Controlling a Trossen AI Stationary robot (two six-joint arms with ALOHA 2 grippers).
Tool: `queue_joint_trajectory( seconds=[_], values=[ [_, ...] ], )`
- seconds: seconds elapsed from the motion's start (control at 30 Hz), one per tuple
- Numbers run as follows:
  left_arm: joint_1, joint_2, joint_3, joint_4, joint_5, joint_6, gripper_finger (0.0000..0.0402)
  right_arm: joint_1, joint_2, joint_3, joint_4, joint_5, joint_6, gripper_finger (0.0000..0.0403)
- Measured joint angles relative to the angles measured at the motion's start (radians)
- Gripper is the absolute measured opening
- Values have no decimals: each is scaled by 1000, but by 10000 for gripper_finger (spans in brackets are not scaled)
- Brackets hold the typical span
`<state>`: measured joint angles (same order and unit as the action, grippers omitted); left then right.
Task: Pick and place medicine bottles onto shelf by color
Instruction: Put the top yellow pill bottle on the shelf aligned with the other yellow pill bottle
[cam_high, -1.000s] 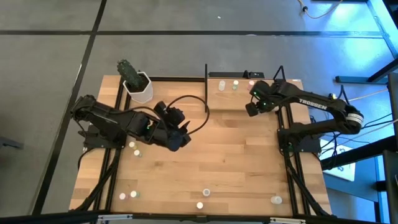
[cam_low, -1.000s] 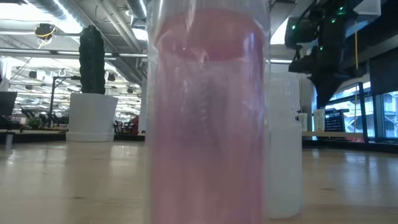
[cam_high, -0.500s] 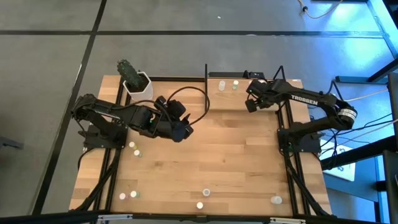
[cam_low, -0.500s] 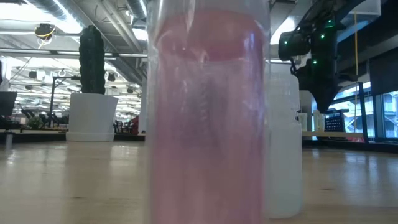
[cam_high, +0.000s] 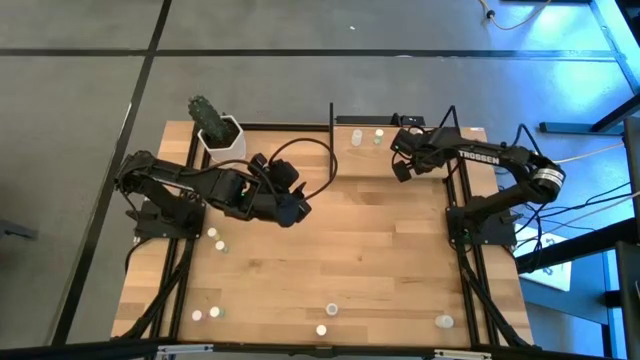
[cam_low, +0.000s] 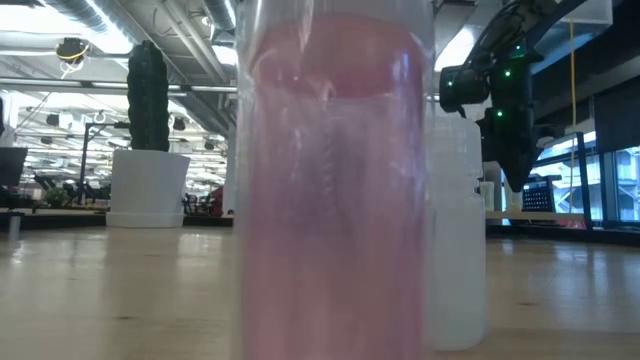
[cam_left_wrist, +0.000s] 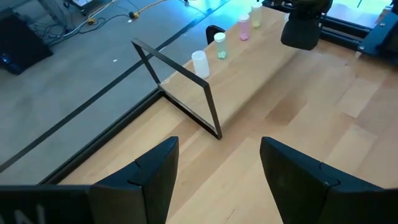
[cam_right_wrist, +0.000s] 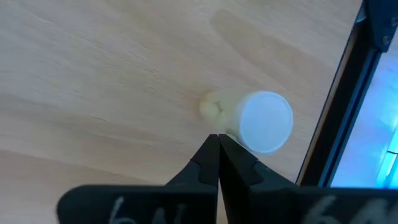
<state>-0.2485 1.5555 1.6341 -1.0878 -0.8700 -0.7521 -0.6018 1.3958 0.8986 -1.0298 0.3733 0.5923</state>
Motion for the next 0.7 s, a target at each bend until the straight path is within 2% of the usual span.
queue_joint_trajectory(
  seconds=[0.33, 0.7],
  values=[
    [0, 0, 0, 0, 0, 0, 220, 0, 5, 0, 3, 77, -25, 5],
    [0, 0, 0, 0, 0, 0, 220, -19, 5, 0, 71, 109, -59, 5]
  ],
)
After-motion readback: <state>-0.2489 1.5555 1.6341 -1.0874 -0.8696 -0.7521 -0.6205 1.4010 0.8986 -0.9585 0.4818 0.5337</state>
